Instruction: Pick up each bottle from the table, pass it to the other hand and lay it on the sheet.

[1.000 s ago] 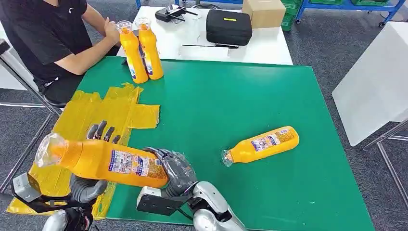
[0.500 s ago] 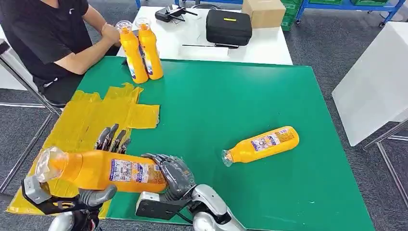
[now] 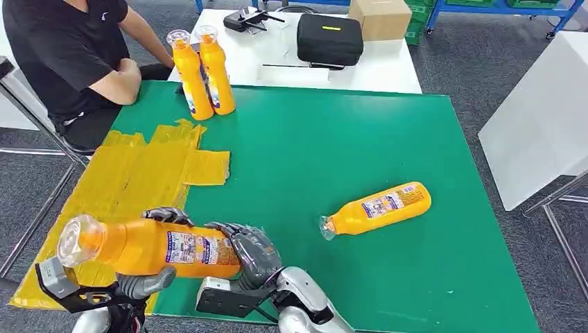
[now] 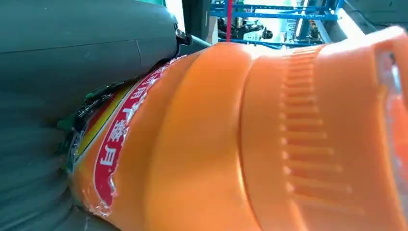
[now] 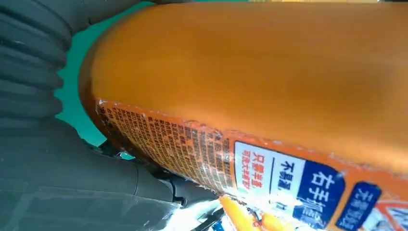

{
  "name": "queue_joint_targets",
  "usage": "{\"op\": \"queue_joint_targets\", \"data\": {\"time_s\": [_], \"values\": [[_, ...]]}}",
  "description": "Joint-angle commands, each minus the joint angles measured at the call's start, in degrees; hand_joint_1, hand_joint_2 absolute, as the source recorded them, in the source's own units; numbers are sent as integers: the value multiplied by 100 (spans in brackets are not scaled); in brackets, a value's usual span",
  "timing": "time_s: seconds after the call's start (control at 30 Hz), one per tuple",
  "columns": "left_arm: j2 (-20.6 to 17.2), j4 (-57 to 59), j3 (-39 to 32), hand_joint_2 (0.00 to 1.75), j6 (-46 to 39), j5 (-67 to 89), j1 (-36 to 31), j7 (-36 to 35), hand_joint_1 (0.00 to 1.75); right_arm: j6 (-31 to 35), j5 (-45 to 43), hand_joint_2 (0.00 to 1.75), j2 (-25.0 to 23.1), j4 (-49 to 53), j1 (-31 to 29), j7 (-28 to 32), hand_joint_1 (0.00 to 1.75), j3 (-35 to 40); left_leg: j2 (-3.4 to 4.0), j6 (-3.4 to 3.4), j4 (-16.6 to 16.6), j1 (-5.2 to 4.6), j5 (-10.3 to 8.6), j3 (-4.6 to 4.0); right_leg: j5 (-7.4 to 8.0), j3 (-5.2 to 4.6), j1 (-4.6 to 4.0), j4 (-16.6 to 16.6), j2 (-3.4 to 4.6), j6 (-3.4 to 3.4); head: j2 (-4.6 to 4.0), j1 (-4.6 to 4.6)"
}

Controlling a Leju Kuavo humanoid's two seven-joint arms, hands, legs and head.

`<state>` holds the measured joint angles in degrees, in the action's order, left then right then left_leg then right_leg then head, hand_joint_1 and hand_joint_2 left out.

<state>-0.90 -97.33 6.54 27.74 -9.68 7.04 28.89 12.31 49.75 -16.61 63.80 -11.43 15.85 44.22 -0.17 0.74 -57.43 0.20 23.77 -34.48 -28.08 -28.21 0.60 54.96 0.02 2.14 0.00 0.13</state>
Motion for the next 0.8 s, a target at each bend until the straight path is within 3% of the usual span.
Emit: {"op": "queue_joint_targets", "data": {"time_s": [0.03,0.13,0.3,0.33,0.37,0.47,0.5,0.53,0.8], "values": [[33,-2,33,175,0,8,-69,-9,175,-8,81,175,204,-153,51,-4,175,179,-5,-2,4,4,3,11,-2,16,-5,-10,-7,-4,0,0],[60,-12,13,175,-90,74,-74,-10,175,14,84,175,208,-138,59,-10,175,168,-7,-3,4,5,3,12,-2,17,-5,-10,-9,-5,0,0],[279,-70,-270,175,-1085,1192,-176,-38,175,166,135,175,302,213,151,-135,175,-91,-12,-3,4,7,3,12,-4,20,-7,-12,-14,-6,0,0],[328,-96,-363,175,-1514,1798,-234,2,175,207,207,175,366,355,134,-272,35,-172,-13,-1,2,4,1,6,-3,12,-4,-7,-14,-3,0,0],[330,-126,-378,175,-1840,2322,-265,26,175,214,248,175,409,460,127,-342,0,-215,-14,-1,0,5,0,2,-2,9,-5,-6,-15,-3,0,0],[370,-146,-443,175,-3533,4857,-396,-118,175,274,166,175,751,1230,124,-474,0,-520,-18,-1,-1,6,-1,1,-1,11,-6,-7,-19,-3,0,0],[375,-141,-462,175,-3713,5132,-395,-194,175,248,114,0,867,1453,129,-506,0,-611,-30,-1,-6,7,-2,-1,-4,13,-8,-5,-32,-4,0,-2],[355,-110,-501,175,-4017,5548,-378,-257,175,85,-18,0,1105,1852,133,-575,0,-742,-29,-2,-6,7,-2,-2,-4,13,-8,-3,-31,-6,0,0],[365,-65,-499,175,-4077,5565,-338,-237,175,-7,61,0,1032,1850,224,-525,0,-790,-5,-1,1,0,1,3,2,35,-2,-7,-8,-2,0,-2]]}}
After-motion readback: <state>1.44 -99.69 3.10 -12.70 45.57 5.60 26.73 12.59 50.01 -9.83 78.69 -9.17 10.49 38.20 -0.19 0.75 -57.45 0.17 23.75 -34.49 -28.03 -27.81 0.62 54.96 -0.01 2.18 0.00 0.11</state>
